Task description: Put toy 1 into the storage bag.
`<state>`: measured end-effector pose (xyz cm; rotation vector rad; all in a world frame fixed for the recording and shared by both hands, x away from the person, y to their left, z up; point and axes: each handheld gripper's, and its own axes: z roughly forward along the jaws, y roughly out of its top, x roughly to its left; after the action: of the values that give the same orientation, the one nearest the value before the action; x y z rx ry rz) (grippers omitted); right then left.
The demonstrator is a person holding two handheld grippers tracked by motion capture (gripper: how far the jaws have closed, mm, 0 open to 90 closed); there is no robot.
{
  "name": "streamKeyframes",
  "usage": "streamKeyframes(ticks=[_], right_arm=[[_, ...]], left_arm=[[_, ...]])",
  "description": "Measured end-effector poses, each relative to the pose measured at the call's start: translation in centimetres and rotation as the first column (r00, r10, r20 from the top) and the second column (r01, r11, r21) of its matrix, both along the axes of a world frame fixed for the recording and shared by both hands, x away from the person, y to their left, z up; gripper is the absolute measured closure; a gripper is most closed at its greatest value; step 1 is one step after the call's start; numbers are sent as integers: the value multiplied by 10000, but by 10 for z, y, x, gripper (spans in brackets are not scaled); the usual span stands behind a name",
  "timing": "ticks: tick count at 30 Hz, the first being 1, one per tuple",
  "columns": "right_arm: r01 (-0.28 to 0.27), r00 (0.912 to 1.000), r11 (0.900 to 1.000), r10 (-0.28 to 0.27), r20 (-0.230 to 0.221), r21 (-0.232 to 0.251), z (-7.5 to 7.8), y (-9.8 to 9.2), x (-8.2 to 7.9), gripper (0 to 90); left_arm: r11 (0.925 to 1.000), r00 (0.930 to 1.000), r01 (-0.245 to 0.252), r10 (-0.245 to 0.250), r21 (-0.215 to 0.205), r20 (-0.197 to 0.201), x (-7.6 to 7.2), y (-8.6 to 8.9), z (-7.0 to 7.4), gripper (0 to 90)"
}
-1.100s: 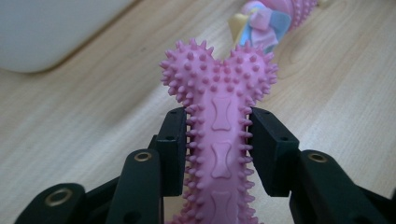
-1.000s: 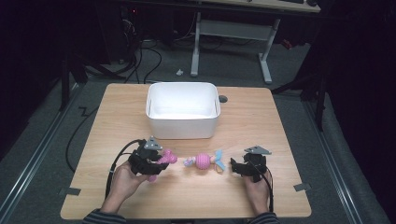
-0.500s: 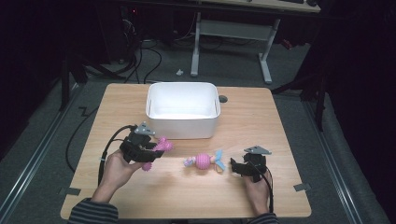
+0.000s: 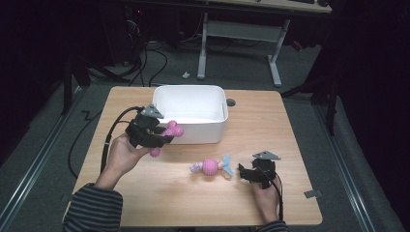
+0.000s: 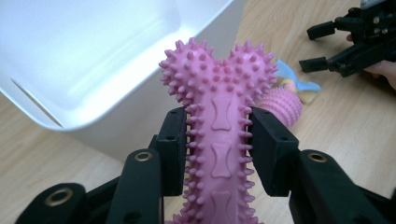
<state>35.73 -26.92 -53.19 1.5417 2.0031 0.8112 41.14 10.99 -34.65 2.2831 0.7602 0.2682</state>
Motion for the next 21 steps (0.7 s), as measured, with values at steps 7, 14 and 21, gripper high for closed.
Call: streamKeyframes(ticks=[7, 14, 21], right_arm=[[13, 10000, 10000, -13, -12, -5, 0, 0, 0, 160], [7, 10000, 10000, -7, -6, -12, 0, 0, 0, 159], [-46, 10000, 10000, 46, -11, 0, 0, 0, 0, 159]], left_arm=[[9998, 9999, 66, -64, -181, 83, 20, -6, 16, 592], [9996, 9999, -89, 90, -266, 66, 35, -13, 26, 592], [9989, 9995, -306, 306, -352, -11, 55, -20, 34, 592]])
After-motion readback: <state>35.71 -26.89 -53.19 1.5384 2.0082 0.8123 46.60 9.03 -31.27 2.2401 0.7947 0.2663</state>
